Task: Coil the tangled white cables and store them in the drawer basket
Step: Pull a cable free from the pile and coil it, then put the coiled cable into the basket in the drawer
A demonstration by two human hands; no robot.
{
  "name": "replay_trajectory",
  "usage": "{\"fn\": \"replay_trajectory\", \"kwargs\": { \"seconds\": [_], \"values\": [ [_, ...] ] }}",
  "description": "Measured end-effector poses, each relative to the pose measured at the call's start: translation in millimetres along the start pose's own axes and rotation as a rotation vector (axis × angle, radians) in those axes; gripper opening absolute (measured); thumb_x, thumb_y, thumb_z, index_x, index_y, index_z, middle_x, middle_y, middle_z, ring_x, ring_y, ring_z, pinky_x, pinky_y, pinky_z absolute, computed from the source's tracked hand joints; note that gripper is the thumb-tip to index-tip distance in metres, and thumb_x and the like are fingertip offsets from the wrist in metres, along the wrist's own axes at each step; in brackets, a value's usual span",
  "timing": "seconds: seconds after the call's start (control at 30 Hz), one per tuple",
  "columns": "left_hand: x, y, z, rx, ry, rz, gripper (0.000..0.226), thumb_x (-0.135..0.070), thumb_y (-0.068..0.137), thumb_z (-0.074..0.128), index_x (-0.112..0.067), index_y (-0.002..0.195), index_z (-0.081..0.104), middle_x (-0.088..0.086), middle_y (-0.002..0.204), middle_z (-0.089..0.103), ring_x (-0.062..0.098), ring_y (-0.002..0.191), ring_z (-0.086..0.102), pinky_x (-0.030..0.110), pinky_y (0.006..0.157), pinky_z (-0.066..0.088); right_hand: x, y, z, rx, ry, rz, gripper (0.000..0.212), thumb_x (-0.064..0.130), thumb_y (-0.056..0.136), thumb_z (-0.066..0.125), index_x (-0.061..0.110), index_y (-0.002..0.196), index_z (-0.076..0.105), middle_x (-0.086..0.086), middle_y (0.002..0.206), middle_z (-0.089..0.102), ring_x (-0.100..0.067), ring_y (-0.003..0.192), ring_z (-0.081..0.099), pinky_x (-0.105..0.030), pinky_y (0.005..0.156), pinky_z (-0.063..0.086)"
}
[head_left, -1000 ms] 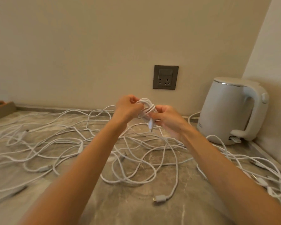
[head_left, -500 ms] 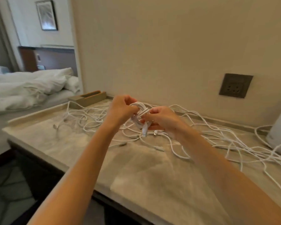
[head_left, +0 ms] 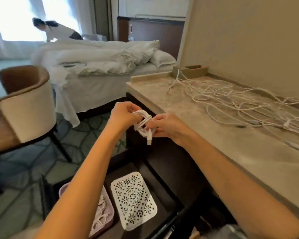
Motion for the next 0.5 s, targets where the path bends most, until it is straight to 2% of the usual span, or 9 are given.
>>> {"fn": "replay_trajectory", "kwargs": {
  "seconds": [0.17,0.23,0.33,0.37,0.43,0.5],
  "values": [
    [89.3,-8.9,-37.1,-0.018,0.082,-0.177,0.016,-0.002,0.071,0.070,-0.015,0.080,0.067,0.008,0.078,0.066,0.018,0.075,0.062,0.038,0.077,0.053,-45.9,31.6,73.8,0.107,-0.058,0.109,0.025,0.002,0.084,0.064,-0.014,0.103,0.062,-0.022,0.093,0.063,-0.017,0.072,0.064,-0.018,0.060,0.056],
    [123.5,-15.3,-45.3,-0.018,0.089,-0.250,0.017,0.000,0.070,0.070,-0.016,0.076,0.066,0.005,0.074,0.065,0.018,0.075,0.062,0.036,0.077,0.054,-65.1,41.8,97.5,0.136,-0.070,0.153,0.021,0.000,0.083,0.064,-0.013,0.099,0.063,-0.020,0.090,0.062,-0.015,0.070,0.063,-0.017,0.055,0.053],
    [175.5,-25.3,-55.5,-0.019,0.098,-0.381,0.021,0.003,0.070,0.070,-0.017,0.070,0.063,0.009,0.078,0.067,0.023,0.079,0.065,0.036,0.076,0.056,-95.5,57.1,133.9,0.206,-0.125,0.224,0.004,0.000,0.082,0.064,-0.003,0.079,0.063,-0.015,0.081,0.061,-0.015,0.072,0.061,-0.019,0.057,0.052],
    [191.3,-28.2,-57.6,-0.016,0.108,-0.415,0.022,0.003,0.070,0.070,-0.017,0.069,0.062,0.010,0.078,0.066,0.024,0.080,0.066,0.036,0.076,0.057,-106.2,61.8,144.1,0.222,-0.149,0.252,0.008,-0.001,0.082,0.064,0.001,0.074,0.063,-0.013,0.077,0.060,-0.016,0.072,0.061,-0.020,0.058,0.052],
    [223.7,-36.2,-63.2,-0.016,0.139,-0.484,0.024,0.004,0.072,0.068,-0.018,0.066,0.060,0.008,0.075,0.065,0.023,0.078,0.065,0.035,0.073,0.056,-130.5,70.3,164.8,0.248,-0.171,0.324,0.010,-0.002,0.082,0.063,0.002,0.073,0.063,-0.011,0.071,0.059,-0.017,0.069,0.061,-0.022,0.062,0.055],
    [252.5,-42.7,-66.9,-0.012,0.175,-0.531,0.026,0.004,0.071,0.068,-0.020,0.064,0.059,0.006,0.075,0.066,0.022,0.076,0.064,0.031,0.065,0.053,-150.3,75.4,185.0,0.280,-0.202,0.375,0.004,-0.002,0.083,0.062,-0.001,0.079,0.064,-0.011,0.067,0.056,-0.015,0.059,0.056,-0.022,0.060,0.050]
  ]
}}
Point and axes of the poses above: each hand's wrist, its own y-axis towards the middle knuckle, its own z-axis out of the palm, x = y × z, the point moved 8 cm from there along y, towards the middle knuckle
